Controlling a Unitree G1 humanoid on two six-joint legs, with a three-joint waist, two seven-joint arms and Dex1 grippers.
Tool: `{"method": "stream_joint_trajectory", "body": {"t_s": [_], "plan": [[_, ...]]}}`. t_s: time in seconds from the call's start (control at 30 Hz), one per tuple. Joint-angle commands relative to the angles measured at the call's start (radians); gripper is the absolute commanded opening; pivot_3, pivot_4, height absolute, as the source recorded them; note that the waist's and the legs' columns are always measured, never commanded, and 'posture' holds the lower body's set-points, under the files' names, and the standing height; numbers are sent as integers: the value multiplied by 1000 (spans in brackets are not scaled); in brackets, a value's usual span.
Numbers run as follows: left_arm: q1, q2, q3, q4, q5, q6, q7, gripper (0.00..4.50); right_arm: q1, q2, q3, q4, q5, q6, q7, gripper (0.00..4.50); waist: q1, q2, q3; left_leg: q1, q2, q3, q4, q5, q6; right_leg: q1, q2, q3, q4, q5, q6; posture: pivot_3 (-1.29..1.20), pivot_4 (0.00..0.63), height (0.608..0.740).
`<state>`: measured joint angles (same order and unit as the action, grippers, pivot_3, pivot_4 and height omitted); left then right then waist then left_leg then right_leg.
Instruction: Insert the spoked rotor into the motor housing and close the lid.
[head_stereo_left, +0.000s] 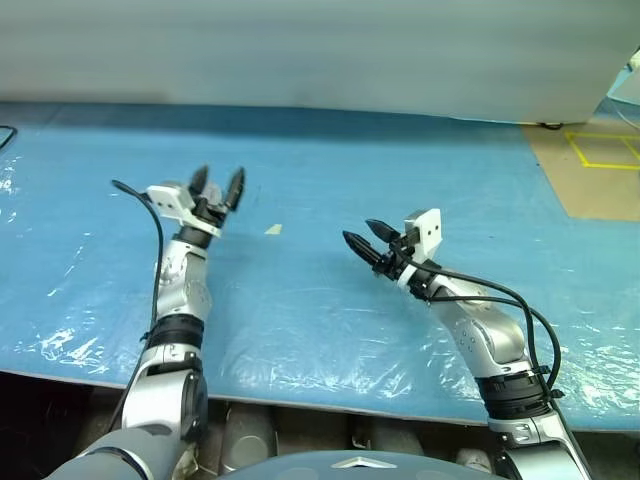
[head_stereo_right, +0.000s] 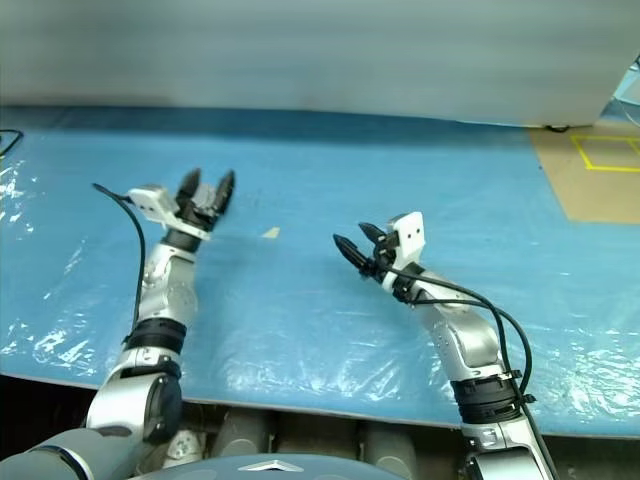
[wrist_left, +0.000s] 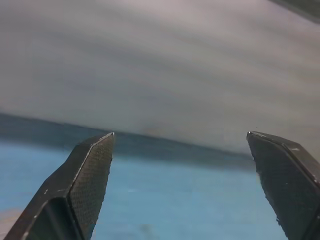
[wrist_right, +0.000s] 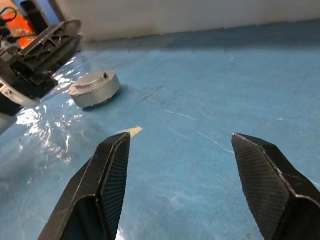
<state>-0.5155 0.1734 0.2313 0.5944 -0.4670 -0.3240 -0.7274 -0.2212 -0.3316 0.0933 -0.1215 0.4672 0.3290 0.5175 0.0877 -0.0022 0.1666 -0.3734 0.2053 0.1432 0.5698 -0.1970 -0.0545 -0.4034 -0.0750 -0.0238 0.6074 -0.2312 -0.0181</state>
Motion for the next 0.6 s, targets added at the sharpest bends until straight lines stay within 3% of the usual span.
{"method": "stream_joint_trajectory", "body": {"t_s": [0.03,0.2,0.33,0.6], "plan": [[70,61,-73,-114,-4,85,-171,4486,16,-22,-11,-18,-21,-38,57,3397,-6,0,0,0,0,0,0,0,0,0,0,0,0,0,0,0,150,740],[129,129,-143,-160,33,113,-297,4486,34,-65,-8,-21,-58,-46,120,3397,-13,0,0,1,0,2,0,0,0,0,0,1,0,-1,-2,0,150,740],[143,169,-167,-214,28,161,-359,4500,52,-82,3,-6,-99,-82,162,4476,-15,0,0,2,1,3,0,0,1,0,0,2,0,-3,-5,0,150,740],[195,199,-226,-302,65,202,-421,4500,39,-39,-21,32,-102,-94,169,4476,-20,0,0,4,2,5,0,0,1,0,0,2,1,-3,-8,0,150,740]]}}
